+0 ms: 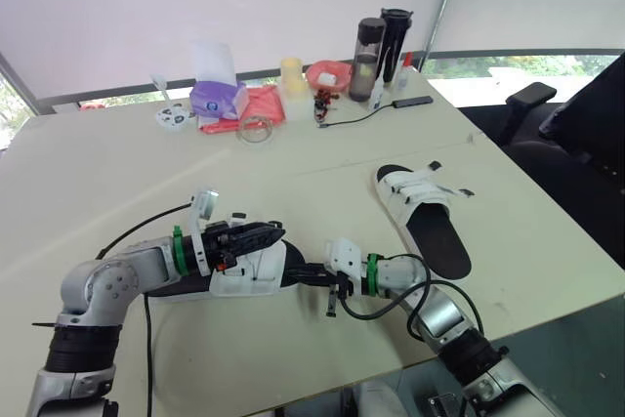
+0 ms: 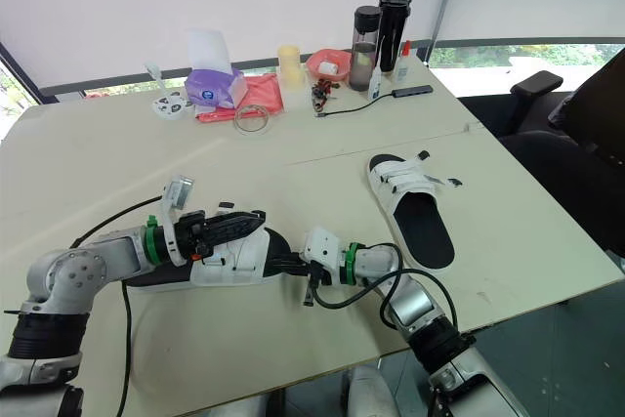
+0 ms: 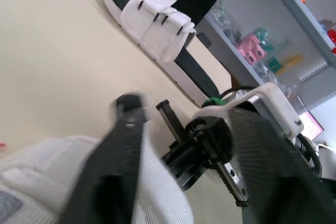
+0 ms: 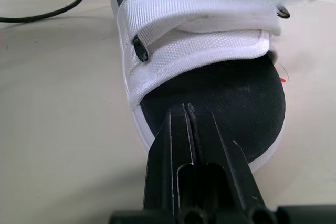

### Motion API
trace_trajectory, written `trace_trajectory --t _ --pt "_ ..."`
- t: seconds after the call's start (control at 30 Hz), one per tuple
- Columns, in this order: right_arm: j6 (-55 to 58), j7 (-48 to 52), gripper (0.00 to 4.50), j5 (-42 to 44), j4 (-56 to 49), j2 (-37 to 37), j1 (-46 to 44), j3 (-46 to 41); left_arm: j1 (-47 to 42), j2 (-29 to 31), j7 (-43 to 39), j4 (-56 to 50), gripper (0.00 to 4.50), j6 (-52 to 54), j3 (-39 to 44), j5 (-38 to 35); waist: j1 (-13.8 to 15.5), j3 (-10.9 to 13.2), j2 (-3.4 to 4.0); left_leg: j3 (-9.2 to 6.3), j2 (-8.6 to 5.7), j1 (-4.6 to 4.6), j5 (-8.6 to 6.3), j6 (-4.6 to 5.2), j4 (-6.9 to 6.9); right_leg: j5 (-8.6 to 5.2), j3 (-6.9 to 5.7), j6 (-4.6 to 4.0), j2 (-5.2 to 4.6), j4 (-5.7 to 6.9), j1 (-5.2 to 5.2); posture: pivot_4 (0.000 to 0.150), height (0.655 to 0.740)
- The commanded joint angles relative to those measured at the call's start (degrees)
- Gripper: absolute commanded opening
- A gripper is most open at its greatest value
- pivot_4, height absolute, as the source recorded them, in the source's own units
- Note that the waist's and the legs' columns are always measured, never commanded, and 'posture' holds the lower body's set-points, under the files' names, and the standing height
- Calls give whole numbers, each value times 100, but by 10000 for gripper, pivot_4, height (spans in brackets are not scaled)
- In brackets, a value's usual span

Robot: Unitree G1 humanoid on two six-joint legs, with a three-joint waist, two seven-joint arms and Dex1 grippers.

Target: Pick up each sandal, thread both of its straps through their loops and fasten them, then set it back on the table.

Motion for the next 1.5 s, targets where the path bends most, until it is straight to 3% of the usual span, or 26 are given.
trace_trajectory --t 0.03,0.23,0.47,0.7,0.93,1.03,1.17,1.3,1.5 --pt "414 -248 0 -558 915 -174 312 127 -140 96 -138 -142 44388 -20 208 -114 7 0 0 0 0 0 0 0 0 0 0 0 0 0 0 1500 7400" --pt "438 -263 0 -548 877 -183 342 111 -816 326 -360 40 44388 -426 356 115 10 3 -9 -4 0 -2 -8 -14 2 0 -5 -1 0 0 -1 1500 7400" --pt "432 -268 0 -549 933 -140 296 123 -1371 886 -1431 428 44388 -1604 -625 1587 -5 -2 2 -1 -1 1 2 -3 1 2 -7 -3 2 -1 2 1500 7400" --pt "424 -303 0 -547 956 -125 279 104 -1346 1160 -2332 628 44388 -2015 -1011 2127 -6 3 -4 -3 2 -5 2 -2 0 3 -7 -6 -1 -1 -8 1500 7400" --pt "447 -306 0 -543 884 -162 356 95 -719 1563 -2621 -161 44388 -1046 -532 1353 -16 6 -1 -3 5 -5 1 -3 -3 2 -7 -5 -6 -1 -10 1500 7400" --pt "438 -290 0 -543 887 -185 359 82 180 2036 -2819 -931 44388 -433 -101 709 -19 8 3 -3 6 -4 -5 -13 -5 2 -6 -5 -9 -2 -11 1500 7400" --pt "408 -265 0 -543 904 -203 374 84 1370 2427 -2838 -1631 44388 -240 312 450 -20 14 29 -5 4 -1 -13 -27 -11 2 -25 -6 -36 -7 -24 1500 7400" --pt "396 -229 0 -548 962 -145 351 140 2252 2516 -2805 -1886 44388 -723 178 977 -7 24 42 -9 5 -4 -16 -32 -8 0 -34 -7 -38 -15 -29 1500 7400" --pt "396 -183 0 -552 978 -131 316 184 2344 2023 -2344 -1724 44388 -1090 -265 1422 -36 22 59 -11 14 -17 -19 -36 -16 1 -59 -8 -42 -105 -8 1500 7400"
